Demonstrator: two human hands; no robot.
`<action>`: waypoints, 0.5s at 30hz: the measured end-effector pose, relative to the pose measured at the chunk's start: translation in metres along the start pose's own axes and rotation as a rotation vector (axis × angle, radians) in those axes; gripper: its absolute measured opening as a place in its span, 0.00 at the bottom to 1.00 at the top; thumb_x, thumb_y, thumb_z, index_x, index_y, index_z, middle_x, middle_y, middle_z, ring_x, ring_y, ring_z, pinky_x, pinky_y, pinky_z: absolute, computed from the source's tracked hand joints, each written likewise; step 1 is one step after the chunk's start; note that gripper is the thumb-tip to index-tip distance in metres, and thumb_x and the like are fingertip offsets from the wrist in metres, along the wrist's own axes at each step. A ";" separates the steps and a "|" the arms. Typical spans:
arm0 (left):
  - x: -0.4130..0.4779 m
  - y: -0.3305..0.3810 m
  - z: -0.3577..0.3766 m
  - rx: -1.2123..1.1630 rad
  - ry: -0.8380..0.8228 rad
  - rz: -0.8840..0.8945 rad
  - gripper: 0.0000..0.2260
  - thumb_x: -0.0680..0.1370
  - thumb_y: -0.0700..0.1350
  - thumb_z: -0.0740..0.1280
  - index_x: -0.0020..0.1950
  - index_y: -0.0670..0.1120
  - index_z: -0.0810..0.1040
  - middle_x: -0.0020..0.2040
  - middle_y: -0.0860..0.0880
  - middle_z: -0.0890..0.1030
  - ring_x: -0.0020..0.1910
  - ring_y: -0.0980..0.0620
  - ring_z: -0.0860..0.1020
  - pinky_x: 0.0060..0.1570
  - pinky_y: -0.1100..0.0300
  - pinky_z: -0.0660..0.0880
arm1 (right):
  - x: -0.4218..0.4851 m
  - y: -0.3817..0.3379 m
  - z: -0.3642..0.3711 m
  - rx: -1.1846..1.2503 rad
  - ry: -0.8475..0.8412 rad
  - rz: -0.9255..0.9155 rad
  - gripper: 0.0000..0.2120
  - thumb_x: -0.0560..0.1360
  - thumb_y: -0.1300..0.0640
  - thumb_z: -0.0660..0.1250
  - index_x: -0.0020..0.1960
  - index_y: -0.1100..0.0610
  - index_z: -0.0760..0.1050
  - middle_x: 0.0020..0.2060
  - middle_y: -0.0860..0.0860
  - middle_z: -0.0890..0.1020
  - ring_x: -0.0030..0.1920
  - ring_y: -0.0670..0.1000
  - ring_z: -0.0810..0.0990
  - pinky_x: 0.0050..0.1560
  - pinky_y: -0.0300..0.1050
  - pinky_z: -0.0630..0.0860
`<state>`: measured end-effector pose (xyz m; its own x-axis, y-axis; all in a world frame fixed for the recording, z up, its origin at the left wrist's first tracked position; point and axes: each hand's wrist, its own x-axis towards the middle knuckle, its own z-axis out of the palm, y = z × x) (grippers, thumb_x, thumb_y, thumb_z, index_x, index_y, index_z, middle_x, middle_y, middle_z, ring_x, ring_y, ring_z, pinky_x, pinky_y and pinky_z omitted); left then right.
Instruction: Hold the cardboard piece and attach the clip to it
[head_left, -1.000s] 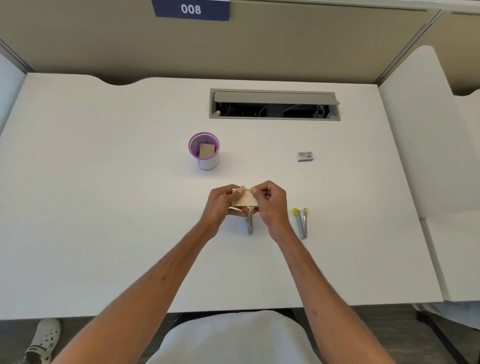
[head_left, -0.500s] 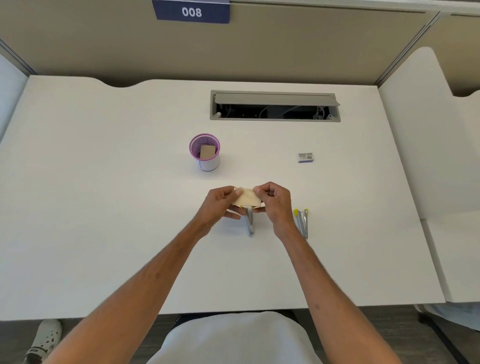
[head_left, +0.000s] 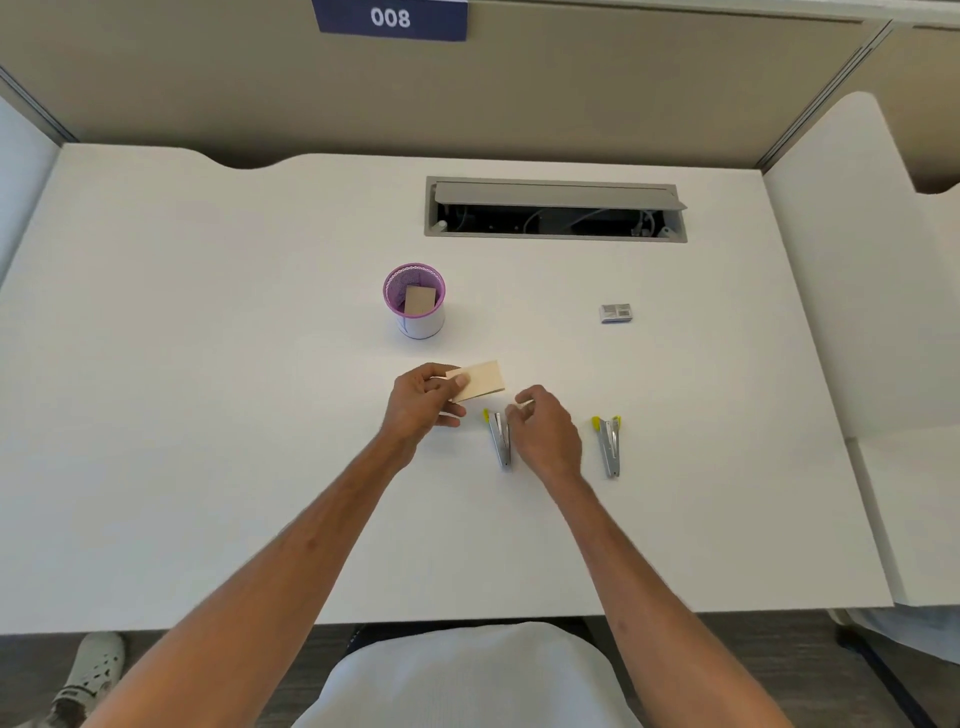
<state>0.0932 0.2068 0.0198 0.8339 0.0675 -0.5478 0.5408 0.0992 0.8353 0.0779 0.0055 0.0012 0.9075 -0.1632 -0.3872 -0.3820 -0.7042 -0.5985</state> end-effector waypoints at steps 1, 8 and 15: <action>0.000 -0.001 0.000 0.009 0.013 -0.010 0.14 0.82 0.45 0.77 0.64 0.38 0.83 0.49 0.43 0.87 0.34 0.49 0.83 0.33 0.59 0.82 | -0.005 0.000 0.005 -0.071 0.023 -0.008 0.12 0.82 0.45 0.67 0.61 0.51 0.76 0.54 0.48 0.84 0.56 0.57 0.84 0.53 0.52 0.78; 0.004 -0.007 -0.002 -0.010 -0.008 -0.039 0.10 0.82 0.41 0.76 0.60 0.37 0.84 0.48 0.42 0.87 0.38 0.50 0.85 0.40 0.59 0.85 | -0.017 -0.010 0.034 -0.339 0.136 -0.055 0.28 0.79 0.33 0.70 0.61 0.56 0.71 0.55 0.52 0.80 0.54 0.59 0.83 0.44 0.52 0.77; 0.008 -0.004 -0.004 -0.020 -0.050 -0.050 0.10 0.81 0.42 0.78 0.58 0.38 0.84 0.47 0.44 0.86 0.40 0.53 0.86 0.42 0.59 0.86 | -0.013 -0.010 0.034 -0.310 0.156 -0.067 0.21 0.83 0.39 0.68 0.60 0.57 0.73 0.54 0.53 0.81 0.54 0.59 0.83 0.47 0.52 0.76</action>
<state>0.0968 0.2111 0.0117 0.8106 0.0122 -0.5855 0.5800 0.1211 0.8056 0.0637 0.0379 -0.0113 0.9536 -0.1965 -0.2279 -0.2713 -0.8892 -0.3683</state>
